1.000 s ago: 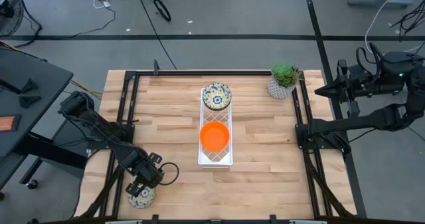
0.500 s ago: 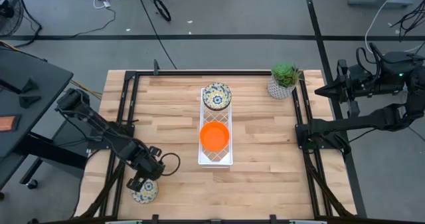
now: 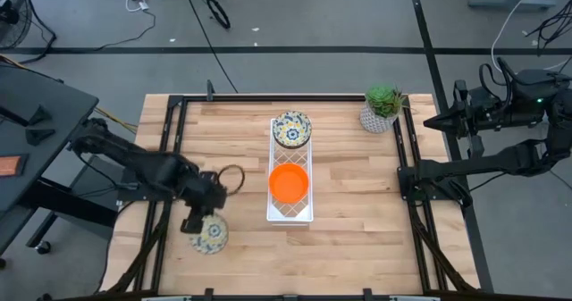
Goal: Pick & Place Mini bowls
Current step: Stack the yellow patterned bowl on top of the yellow patterned bowls on the shelf
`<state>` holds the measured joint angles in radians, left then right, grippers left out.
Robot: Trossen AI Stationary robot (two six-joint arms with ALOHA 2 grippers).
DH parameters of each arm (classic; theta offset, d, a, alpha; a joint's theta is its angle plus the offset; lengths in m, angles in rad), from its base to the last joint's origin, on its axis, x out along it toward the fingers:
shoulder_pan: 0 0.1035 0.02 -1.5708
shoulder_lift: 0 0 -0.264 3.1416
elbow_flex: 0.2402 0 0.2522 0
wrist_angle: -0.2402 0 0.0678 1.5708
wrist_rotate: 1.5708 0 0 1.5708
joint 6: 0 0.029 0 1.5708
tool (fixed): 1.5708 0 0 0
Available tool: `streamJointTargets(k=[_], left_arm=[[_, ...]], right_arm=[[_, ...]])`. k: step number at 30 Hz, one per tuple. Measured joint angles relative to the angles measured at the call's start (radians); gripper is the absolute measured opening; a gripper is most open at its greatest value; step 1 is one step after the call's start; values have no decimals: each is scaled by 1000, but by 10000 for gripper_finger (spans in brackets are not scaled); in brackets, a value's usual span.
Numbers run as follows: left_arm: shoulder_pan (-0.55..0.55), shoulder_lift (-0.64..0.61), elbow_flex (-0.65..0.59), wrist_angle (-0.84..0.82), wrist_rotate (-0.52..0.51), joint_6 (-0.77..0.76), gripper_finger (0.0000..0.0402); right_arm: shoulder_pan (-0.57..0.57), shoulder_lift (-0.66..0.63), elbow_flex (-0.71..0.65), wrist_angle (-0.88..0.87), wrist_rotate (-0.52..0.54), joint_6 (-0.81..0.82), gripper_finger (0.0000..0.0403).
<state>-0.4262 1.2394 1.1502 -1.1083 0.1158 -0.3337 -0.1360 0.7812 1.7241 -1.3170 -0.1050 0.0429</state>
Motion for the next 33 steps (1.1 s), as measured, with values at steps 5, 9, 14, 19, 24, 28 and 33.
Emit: streamJointTargets(k=[5,9,14,19,24,28,33], left_arm=[[125,-11,93,1,-35,-1,6],[240,-11,175,2,-51,-15,6],[395,-11,267,7,-45,-20,6],[542,-11,344,68,3,-27,6],[677,-10,400,164,85,-62,6],[769,-1,434,250,176,-133,6],[847,19,445,353,279,-240,6]], right_arm=[[0,0,0,0,0,0,11],[0,0,0,0,0,0,11],[0,0,0,0,0,0,11],[0,0,0,0,0,0,11],[0,0,0,0,0,0,11],[0,0,0,0,0,0,11],[0,0,0,0,0,0,11]])
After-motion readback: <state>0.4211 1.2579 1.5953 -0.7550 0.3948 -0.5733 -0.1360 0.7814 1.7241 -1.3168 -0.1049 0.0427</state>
